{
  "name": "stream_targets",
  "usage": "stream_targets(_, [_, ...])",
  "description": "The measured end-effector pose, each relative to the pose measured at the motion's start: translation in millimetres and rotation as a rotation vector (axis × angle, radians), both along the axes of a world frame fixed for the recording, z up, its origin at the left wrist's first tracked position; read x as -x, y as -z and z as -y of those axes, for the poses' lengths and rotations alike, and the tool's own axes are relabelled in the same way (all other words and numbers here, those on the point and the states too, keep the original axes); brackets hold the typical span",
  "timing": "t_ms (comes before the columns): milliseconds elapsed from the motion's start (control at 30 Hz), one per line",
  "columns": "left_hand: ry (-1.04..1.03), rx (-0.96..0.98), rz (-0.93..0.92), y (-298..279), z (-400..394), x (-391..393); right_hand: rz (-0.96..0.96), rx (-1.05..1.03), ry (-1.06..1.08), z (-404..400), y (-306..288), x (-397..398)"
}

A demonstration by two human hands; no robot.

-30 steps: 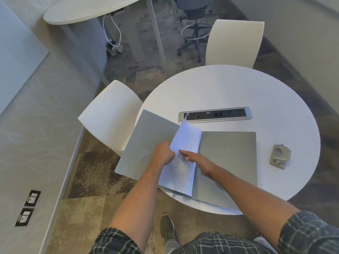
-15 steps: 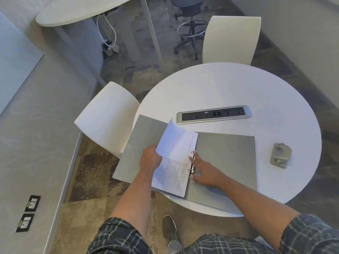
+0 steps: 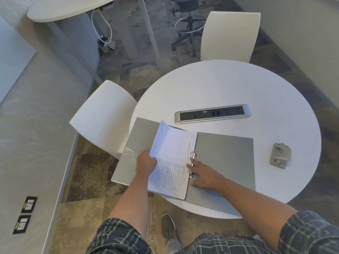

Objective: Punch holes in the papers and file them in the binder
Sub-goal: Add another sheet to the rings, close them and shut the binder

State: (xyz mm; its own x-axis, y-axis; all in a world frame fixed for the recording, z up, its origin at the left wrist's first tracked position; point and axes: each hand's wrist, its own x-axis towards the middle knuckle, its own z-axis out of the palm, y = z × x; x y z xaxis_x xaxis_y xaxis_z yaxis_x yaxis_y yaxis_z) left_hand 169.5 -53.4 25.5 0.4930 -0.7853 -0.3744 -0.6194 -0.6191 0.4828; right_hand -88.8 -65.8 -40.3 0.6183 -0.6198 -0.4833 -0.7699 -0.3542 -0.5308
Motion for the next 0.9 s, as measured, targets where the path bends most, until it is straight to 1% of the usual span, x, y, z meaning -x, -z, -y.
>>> stream_targets(67, [-0.023, -0.002, -0.04, -3.2, 1.7, -1.9, 0.008, -0.015, 0.0, 0.2, -1.2, 1.3])
stream_targets(233, [-0.103, -0.002, -0.242, -15.8, 12.1, -7.6, 0.028, -0.036, 0.002, 1.6, -3.3, 3.6])
stream_targets(367, [-0.06, -0.091, -0.428, -32.6, 26.2, -4.2, 0.041, -0.068, 0.014, 3.7, -4.4, 5.0])
stream_targets(433, [-0.048, -0.154, -0.484, -40.3, 30.3, 0.4, 0.055, -0.084, 0.025, 4.3, -7.5, 5.2])
stream_targets(500, [-0.006, -0.174, -0.519, -47.1, 32.2, 9.2, 0.097, -0.141, 0.071, 6.5, -12.5, 5.7])
stream_targets(567, [0.039, -0.14, -0.551, -54.2, 33.2, 22.0, 0.184, -0.265, 0.191, 10.3, -20.7, 6.2])
stream_targets(633, [0.069, -0.108, -0.633, -59.6, 33.3, 37.6, 0.329, -0.428, 0.373, 14.4, -30.1, 6.2])
stream_targets(700, [0.094, -0.107, -0.733, -62.2, 32.3, 54.0, 0.496, -0.547, 0.521, 18.3, -35.9, 8.6])
stream_targets(800, [0.127, -0.108, -0.824, -57.3, 31.7, 77.4, 0.707, -0.62, 0.664, 18.7, -42.8, 22.7])
stream_targets(900, [0.15, -0.13, -0.794, -50.7, 30.5, 102.9, 0.806, -0.668, 0.77, 13.1, -45.7, 46.7])
